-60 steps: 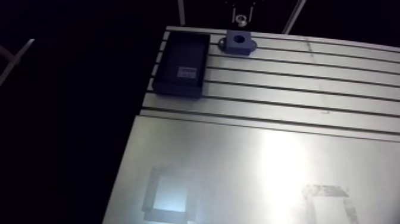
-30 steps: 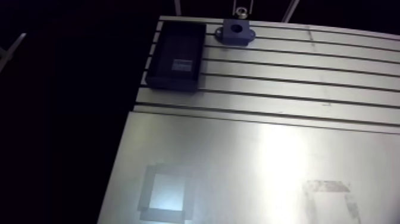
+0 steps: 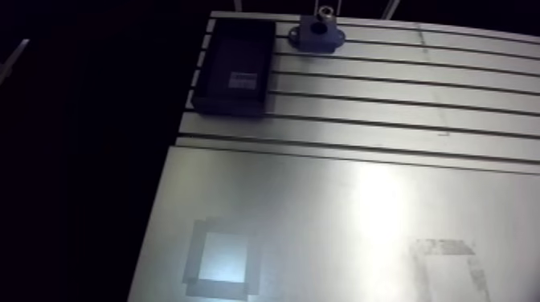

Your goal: Pick up the bearing and press it into the housing until flush.

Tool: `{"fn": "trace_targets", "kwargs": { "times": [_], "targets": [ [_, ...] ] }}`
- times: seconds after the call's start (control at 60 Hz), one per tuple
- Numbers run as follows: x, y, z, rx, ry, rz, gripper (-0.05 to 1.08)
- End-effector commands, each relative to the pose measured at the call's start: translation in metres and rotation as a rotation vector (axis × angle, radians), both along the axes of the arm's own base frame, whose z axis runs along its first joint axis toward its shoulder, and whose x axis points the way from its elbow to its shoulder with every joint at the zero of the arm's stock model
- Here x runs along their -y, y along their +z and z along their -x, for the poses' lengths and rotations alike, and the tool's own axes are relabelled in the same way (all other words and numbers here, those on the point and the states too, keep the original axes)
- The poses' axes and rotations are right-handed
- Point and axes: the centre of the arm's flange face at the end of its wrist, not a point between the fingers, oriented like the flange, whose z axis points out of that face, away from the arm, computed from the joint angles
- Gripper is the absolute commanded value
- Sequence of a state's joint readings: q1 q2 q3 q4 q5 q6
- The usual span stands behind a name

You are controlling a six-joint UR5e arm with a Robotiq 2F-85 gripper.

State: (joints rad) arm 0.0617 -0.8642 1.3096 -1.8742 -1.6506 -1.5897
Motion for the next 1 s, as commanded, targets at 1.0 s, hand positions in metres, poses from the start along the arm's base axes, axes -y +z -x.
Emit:
{"fn": "trace_targets", "kwargs": {
  "times": [1.0],
  "targets": [
    [0.007,-0.019,-0.002,0.015,0.019,0.006,0.69]
  ]
}}
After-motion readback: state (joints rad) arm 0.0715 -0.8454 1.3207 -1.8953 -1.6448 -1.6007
